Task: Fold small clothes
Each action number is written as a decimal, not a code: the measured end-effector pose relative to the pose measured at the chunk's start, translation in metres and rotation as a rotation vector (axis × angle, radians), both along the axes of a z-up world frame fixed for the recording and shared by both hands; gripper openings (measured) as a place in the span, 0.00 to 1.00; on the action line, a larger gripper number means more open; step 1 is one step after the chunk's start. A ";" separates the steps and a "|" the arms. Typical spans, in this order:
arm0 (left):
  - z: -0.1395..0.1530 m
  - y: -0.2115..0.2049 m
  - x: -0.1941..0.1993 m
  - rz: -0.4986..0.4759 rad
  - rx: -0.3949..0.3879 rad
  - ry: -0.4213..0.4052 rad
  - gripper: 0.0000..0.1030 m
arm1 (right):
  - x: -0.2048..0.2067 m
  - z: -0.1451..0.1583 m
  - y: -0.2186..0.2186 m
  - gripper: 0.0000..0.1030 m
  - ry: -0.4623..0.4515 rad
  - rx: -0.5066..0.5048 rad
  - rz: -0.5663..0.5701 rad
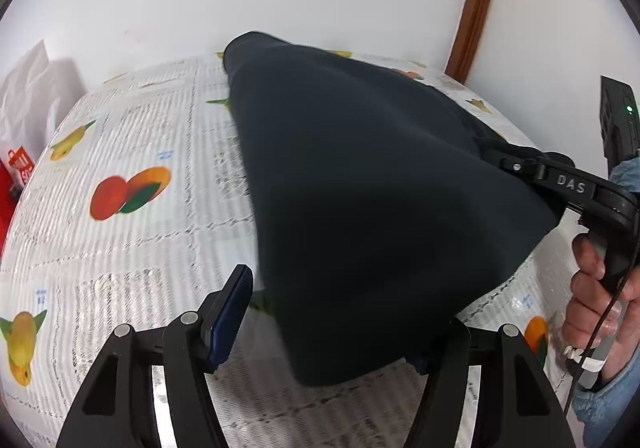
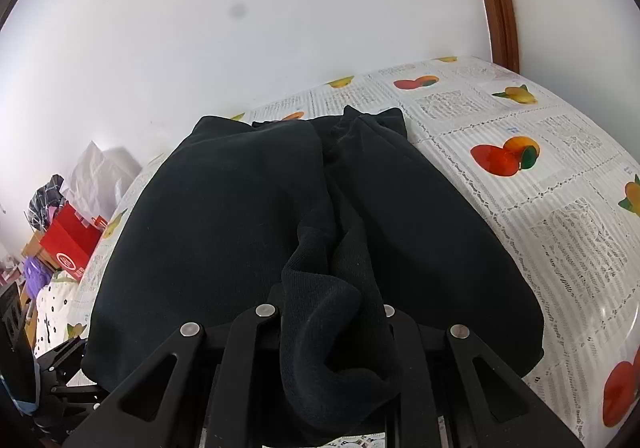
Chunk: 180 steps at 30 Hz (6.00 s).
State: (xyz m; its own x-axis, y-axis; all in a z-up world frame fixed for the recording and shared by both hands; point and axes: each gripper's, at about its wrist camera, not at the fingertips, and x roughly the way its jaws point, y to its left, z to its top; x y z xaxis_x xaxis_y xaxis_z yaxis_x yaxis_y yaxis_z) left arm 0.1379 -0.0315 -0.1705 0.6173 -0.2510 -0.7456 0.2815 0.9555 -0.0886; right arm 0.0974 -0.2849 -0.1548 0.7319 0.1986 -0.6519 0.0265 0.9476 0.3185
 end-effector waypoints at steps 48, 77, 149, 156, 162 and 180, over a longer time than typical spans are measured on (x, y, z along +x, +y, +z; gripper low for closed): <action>0.006 -0.033 -0.025 0.039 0.055 -0.014 0.16 | 0.013 -0.010 -0.060 0.16 0.012 -0.113 -0.063; -0.003 0.001 -0.024 0.101 0.014 0.027 0.49 | 0.010 0.011 -0.024 0.03 -0.087 -0.101 0.109; 0.038 0.045 0.044 0.071 -0.119 0.082 0.67 | 0.139 0.028 -0.048 0.46 0.208 -0.012 0.195; 0.040 0.040 0.033 0.127 -0.078 0.094 0.67 | 0.124 0.030 -0.038 0.04 0.137 0.009 0.269; 0.048 0.037 0.018 0.129 -0.022 0.063 0.67 | 0.110 0.030 -0.040 0.04 0.125 -0.045 0.201; 0.054 0.050 -0.051 0.032 0.004 0.052 0.66 | -0.040 0.046 -0.037 0.53 0.056 -0.308 0.186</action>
State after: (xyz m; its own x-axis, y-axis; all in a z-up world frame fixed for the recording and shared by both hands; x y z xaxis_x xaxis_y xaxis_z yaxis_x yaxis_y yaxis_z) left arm 0.0865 0.0181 -0.1168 0.5850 -0.2290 -0.7780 0.2461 0.9642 -0.0989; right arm 0.0576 -0.3217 -0.1087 0.6632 0.1131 -0.7399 -0.1458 0.9891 0.0205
